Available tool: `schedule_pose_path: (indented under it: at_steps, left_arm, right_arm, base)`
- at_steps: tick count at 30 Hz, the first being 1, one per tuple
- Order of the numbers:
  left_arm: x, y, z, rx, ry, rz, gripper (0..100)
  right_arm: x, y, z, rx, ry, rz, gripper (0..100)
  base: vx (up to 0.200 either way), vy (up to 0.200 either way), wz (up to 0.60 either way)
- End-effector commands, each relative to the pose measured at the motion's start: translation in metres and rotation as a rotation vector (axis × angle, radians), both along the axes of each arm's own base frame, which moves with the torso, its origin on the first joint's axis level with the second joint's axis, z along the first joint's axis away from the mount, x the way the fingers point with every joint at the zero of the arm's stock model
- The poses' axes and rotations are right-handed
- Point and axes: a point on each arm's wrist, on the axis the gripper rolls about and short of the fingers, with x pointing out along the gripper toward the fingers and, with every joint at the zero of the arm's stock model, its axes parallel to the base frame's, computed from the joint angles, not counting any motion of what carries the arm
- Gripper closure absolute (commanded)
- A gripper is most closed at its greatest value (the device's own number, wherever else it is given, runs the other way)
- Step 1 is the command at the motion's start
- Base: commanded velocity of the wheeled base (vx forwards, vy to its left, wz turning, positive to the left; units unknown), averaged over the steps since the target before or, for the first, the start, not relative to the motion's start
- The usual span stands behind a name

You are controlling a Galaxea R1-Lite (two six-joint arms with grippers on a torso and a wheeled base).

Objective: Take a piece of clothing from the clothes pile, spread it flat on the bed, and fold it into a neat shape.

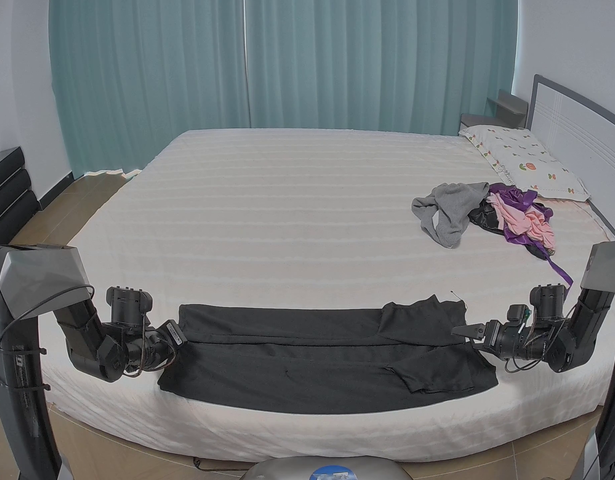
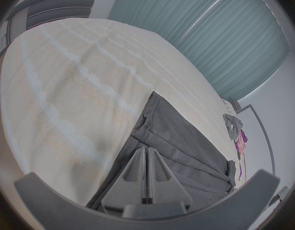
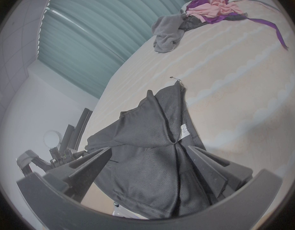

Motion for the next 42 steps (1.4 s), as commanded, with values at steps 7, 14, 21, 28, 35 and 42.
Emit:
schedule_pose_path:
  at_steps: [7,14,21,28,35,42]
  left_arm:
    - [0.000,0.000,-0.002,0.001,0.005,0.001,100]
    - [0.000,0.000,-0.003,0.000,0.008,-0.001,100]
    - [0.000,0.000,-0.002,0.001,0.007,0.000,100]
    - [-0.001,0.001,-0.001,0.001,0.007,0.003,100]
    - [-0.007,0.003,0.009,0.000,-0.007,0.010,100]
    - [-0.015,0.004,0.029,-0.008,-0.047,0.014,100]
  right_arm:
    - [0.002,-0.001,-0.020,-0.045,0.012,0.046,0]
    - [0.001,-0.001,-0.025,-0.056,0.016,0.061,100]
    - [0.002,-0.001,-0.024,-0.058,0.001,0.060,100]
    - [0.000,-0.008,-0.014,-0.053,-0.025,0.034,100]
    - [-0.015,-0.010,0.007,-0.038,-0.051,0.033,100]
    - [-0.028,-0.018,0.027,-0.010,-0.094,0.034,100]
  base:
    - [0.000,0.000,0.00]
    - [0.000,0.000,0.00]
    - [0.000,0.000,0.00]
    - [0.000,0.000,0.00]
    - [0.000,0.000,0.00]
    - [0.000,0.000,0.00]
